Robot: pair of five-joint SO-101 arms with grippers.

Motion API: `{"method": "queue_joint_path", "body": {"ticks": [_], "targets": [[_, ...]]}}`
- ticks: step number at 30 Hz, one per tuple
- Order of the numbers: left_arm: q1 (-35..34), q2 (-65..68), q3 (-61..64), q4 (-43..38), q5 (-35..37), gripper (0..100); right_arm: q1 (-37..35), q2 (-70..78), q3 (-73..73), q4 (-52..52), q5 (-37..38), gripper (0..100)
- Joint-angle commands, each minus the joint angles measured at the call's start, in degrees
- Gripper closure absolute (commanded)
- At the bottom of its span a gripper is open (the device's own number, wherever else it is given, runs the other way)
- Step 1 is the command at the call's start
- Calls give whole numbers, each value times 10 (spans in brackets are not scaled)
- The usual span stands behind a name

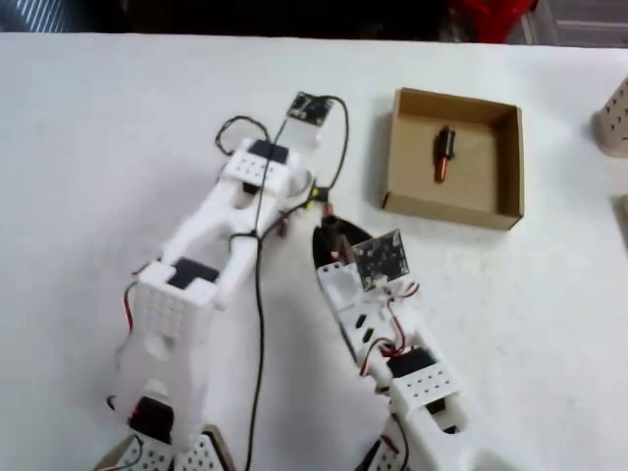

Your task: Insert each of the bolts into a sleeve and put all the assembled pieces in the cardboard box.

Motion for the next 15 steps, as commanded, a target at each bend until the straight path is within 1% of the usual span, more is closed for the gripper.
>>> {"method": "queue_joint_path", "body": {"ticks": [1,5,8,10,13,15], "targets": [[-8,-6,-23,10,0,979,7,-18,-4,-13,-8,981],[-7,-18,-23,26,0,980,8,-18,-4,-13,-8,981],[-7,-65,17,20,0,980,8,-18,-4,-13,-8,981],[-7,-116,78,-16,-1,980,8,-18,-4,-13,-8,981],[0,-216,203,-98,-2,980,8,-18,-4,-13,-8,981],[8,-291,293,-156,-18,980,8,-18,-4,-13,-8,981]]}}
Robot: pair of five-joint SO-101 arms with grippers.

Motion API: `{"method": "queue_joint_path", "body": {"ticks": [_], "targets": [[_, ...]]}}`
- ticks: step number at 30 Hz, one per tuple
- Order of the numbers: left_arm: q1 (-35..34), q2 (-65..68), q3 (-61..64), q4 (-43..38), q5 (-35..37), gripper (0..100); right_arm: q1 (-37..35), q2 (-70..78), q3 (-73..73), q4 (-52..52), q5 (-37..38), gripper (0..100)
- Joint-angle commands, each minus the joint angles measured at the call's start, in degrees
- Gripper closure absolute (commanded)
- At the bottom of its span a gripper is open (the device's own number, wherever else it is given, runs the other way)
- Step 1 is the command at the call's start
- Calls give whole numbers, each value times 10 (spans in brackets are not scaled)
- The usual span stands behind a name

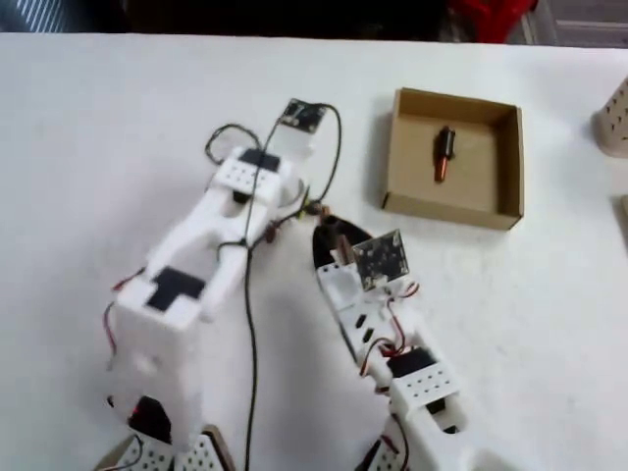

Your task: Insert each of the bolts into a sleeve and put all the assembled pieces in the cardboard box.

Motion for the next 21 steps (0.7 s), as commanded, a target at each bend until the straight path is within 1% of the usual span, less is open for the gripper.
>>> {"method": "queue_joint_path", "body": {"ticks": [1,7,9,13,17,21], "targets": [[12,-176,138,-111,-25,979,7,-18,-4,-13,-8,981],[7,-386,346,-227,-55,978,2,-18,-4,-13,-8,981],[2,-449,408,-265,-69,978,-10,-18,-4,-13,-8,981],[0,-540,508,-350,-69,978,-35,-17,-4,-13,-8,981],[10,-542,530,-367,-69,977,-33,-14,-4,-13,-8,981],[15,-465,489,-367,-69,977,-26,-14,-3,-12,-8,981]]}}
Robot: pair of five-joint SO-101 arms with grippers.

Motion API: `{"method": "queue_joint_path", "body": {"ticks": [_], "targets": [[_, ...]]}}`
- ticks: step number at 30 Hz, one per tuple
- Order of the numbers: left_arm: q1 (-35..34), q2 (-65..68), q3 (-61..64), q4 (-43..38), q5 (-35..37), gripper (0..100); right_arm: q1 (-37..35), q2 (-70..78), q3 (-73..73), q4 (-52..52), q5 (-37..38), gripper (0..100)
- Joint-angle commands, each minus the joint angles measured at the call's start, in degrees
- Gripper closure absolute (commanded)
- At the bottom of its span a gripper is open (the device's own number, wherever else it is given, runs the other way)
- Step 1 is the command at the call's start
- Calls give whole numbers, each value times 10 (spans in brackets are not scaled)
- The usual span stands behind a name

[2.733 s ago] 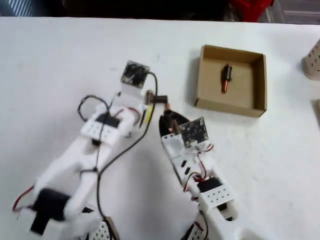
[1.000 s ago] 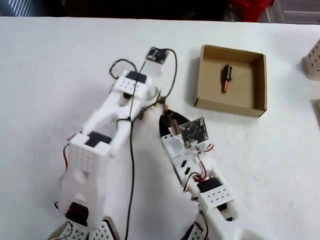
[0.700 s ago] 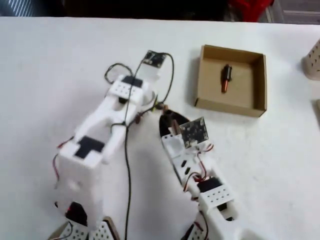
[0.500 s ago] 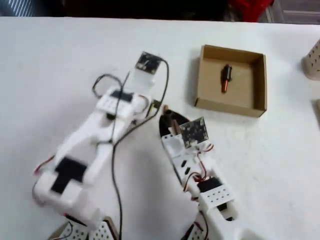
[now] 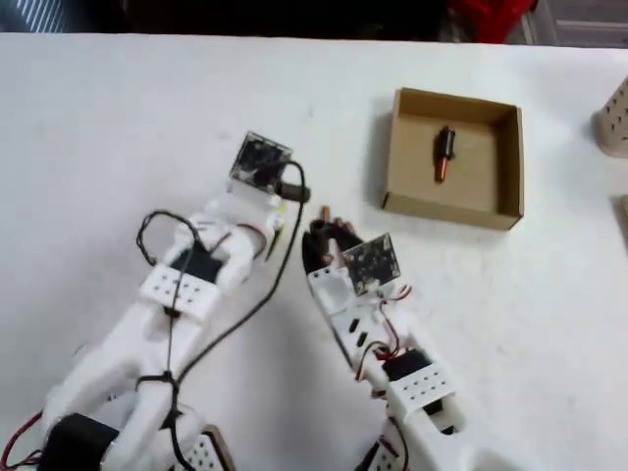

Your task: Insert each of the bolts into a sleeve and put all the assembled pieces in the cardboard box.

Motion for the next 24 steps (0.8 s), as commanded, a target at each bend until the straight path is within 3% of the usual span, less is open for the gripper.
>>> {"method": "queue_joint_path", "body": {"ticks": [1,4,12,16,24], "targets": [[12,62,-65,-20,-5,977,7,-15,-2,-12,-8,981],[10,173,-137,-12,-4,977,20,-17,4,-12,-8,981],[11,371,-343,125,-4,962,28,-17,5,-12,-8,981],[10,400,-376,167,-4,899,28,-17,5,-12,-8,981],[-6,400,-381,194,-9,886,29,-17,5,-12,-8,981]]}}
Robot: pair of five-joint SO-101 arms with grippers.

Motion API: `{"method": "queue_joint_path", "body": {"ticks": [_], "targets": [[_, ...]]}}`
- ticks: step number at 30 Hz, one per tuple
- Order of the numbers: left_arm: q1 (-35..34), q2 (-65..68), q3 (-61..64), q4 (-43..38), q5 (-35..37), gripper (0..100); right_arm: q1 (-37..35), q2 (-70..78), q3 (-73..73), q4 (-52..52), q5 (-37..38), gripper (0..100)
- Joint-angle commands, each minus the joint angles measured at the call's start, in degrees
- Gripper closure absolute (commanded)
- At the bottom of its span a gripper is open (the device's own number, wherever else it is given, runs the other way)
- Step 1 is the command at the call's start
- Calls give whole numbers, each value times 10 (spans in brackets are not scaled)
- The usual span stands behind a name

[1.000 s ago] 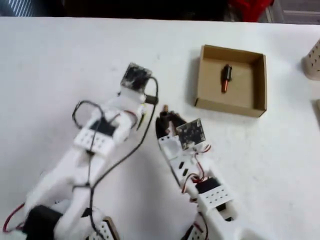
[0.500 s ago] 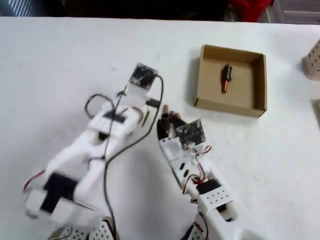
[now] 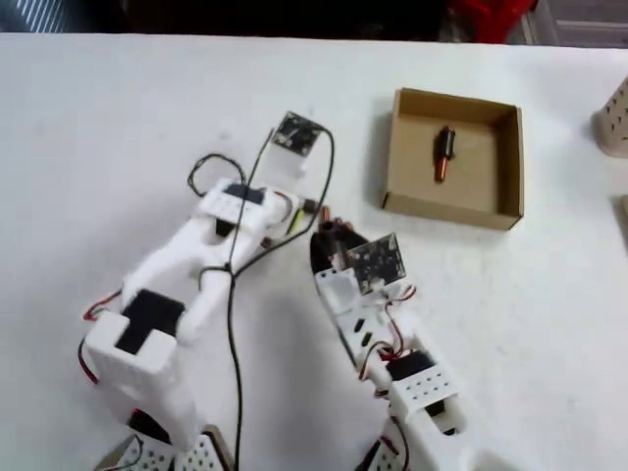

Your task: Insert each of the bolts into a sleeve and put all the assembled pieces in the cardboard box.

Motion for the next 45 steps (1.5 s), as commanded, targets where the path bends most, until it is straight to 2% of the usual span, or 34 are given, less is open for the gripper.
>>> {"method": "queue_joint_path", "body": {"ticks": [1,5,13,22,25,27,45], "targets": [[-7,-6,-28,25,-9,869,7,-16,-7,-12,-8,981],[-7,-6,-28,37,-9,788,7,-16,-7,-12,-8,981],[-22,31,-74,39,-6,832,7,-16,-7,-12,-8,981],[-35,131,-223,154,-8,844,7,-16,-7,-12,-8,981],[-32,149,-249,176,-10,917,7,-16,-7,-12,-8,981],[-30,151,-252,178,-29,989,7,-16,-7,-12,-8,981],[-48,91,-192,192,-46,965,25,-16,-11,-12,-9,981]]}}
